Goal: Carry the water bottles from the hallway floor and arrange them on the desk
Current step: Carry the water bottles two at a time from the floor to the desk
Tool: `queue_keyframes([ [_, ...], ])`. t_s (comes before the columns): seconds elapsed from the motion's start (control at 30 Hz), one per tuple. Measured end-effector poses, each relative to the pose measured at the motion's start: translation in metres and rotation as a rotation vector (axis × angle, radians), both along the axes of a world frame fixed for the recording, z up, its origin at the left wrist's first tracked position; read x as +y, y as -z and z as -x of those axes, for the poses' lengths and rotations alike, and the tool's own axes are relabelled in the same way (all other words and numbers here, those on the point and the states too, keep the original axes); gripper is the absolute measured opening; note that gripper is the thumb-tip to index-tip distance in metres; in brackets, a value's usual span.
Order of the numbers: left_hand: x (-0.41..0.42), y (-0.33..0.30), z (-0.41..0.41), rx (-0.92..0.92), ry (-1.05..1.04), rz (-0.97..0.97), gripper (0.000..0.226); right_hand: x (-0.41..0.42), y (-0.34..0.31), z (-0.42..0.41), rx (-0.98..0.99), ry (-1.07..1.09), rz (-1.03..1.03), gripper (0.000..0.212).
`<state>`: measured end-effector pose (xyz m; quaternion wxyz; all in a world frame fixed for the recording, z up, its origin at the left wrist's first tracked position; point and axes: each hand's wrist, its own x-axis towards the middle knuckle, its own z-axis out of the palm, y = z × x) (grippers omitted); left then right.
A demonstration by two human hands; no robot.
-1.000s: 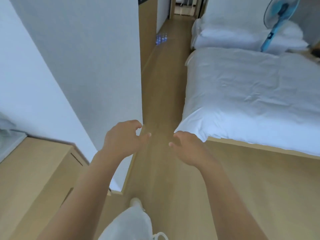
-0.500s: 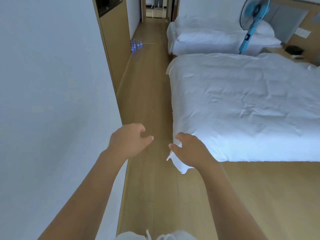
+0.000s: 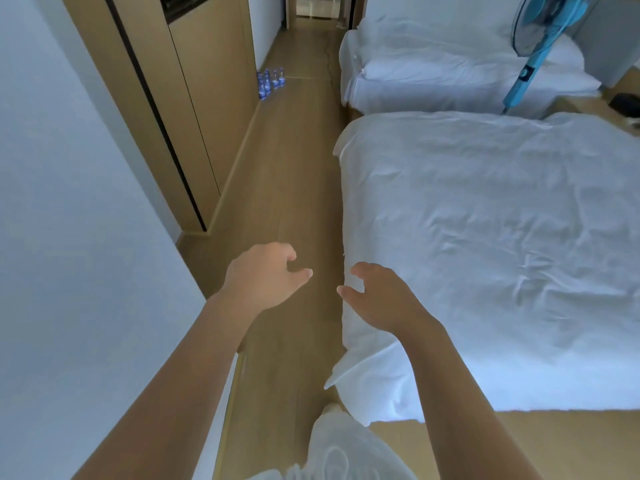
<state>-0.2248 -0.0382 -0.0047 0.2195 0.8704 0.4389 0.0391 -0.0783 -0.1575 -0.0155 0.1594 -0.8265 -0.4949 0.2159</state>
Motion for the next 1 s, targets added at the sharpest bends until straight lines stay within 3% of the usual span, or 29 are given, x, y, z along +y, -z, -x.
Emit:
queue_keyframes([
  [0.5,0.231,0.014,-0.171,0.019,-0.147,0.111,0.052,0.251,0.011,-0.193,-0.002,-0.047,0.021,0.05],
  [1.0,0.553,0.022,-0.296,0.079,-0.089,0.194,0.048,0.567,0.02,-0.309,0.065,0.011,0.069,0.048],
])
